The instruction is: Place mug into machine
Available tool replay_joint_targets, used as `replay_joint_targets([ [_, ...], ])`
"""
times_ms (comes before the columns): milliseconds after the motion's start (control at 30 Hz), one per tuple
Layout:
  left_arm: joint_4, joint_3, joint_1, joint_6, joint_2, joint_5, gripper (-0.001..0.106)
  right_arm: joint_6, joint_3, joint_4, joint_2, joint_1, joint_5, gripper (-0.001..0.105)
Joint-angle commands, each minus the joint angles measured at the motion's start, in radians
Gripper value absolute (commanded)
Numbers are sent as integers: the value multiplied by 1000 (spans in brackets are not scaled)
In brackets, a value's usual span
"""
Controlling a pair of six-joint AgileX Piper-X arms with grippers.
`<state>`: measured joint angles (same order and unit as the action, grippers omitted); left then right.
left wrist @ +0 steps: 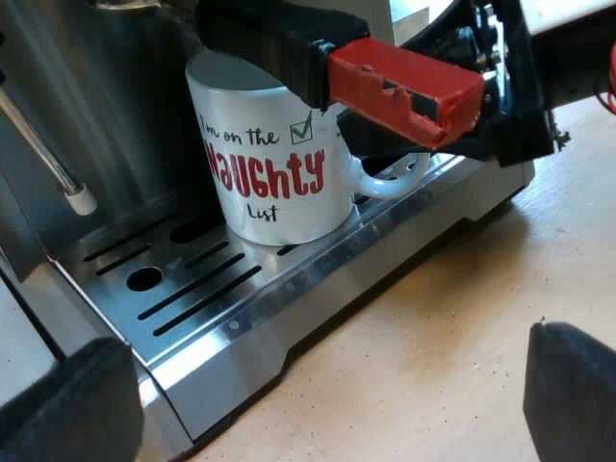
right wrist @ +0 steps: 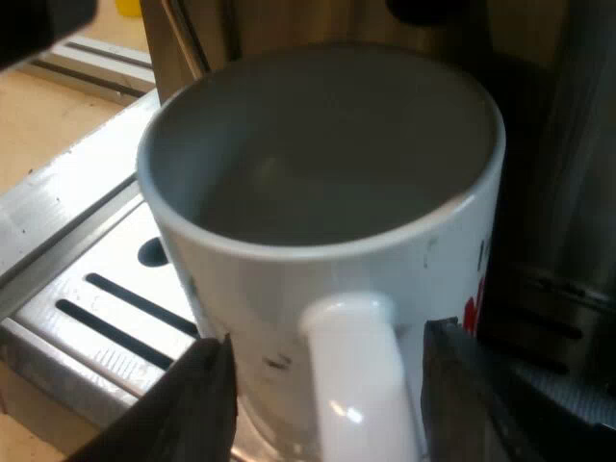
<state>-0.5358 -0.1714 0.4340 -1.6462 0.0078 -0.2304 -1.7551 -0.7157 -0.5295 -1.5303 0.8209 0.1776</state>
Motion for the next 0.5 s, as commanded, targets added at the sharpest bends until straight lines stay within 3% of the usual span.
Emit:
replay_joint_targets([
  [33,17,-2,5,-13,4,11,81,2,20,-15,23,11,26,43],
  [267,17,-2,5,-13,4,11,81,2,153,-133,47,11,36,43],
  [500,17,-2,5,-17,4,11,81,0,173,-194,22,11,36,43],
])
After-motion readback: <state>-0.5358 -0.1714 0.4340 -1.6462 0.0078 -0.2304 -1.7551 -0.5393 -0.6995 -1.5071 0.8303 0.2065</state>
